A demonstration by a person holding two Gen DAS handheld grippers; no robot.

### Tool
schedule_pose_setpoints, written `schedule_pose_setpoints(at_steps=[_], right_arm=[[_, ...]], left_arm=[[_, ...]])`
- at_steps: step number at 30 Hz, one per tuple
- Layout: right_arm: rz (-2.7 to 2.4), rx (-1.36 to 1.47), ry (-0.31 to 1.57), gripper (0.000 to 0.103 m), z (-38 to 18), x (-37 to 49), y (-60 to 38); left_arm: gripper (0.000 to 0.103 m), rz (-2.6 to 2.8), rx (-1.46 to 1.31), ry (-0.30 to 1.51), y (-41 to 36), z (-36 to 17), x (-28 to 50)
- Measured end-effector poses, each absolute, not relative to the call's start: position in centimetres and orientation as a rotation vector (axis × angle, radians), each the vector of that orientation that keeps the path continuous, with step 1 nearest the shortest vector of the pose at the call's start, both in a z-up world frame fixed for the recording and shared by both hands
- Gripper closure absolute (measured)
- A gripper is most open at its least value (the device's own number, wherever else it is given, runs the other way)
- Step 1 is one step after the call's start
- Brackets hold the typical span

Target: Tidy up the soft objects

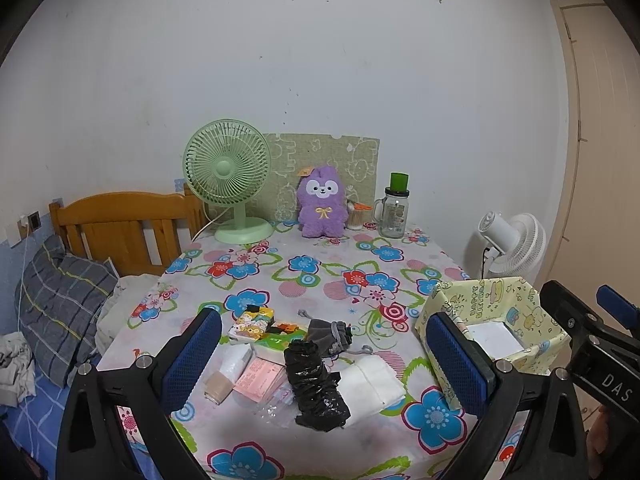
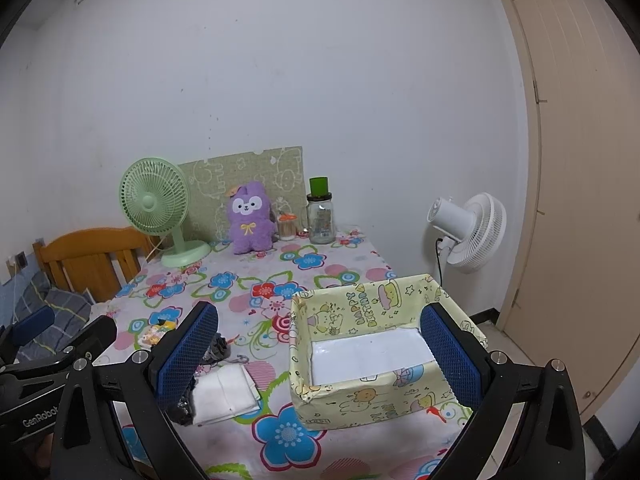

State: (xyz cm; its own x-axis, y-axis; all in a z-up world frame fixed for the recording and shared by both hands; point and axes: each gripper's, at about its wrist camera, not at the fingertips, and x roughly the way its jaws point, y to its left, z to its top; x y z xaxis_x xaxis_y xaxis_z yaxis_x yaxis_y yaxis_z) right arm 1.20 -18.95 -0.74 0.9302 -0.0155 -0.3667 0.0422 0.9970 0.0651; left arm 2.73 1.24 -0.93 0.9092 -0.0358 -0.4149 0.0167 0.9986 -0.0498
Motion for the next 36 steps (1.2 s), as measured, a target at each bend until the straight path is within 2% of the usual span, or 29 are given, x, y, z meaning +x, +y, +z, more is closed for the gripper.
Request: schedule_pose_setpoints(at_steps=[36], right_arm=[[-0.002,0.082,0.354,0.0,-0.44,0.56,-19.13]], left_arm=[[0.0,-0.04,-0.034,0.411,0.62,-0.65,2.4]])
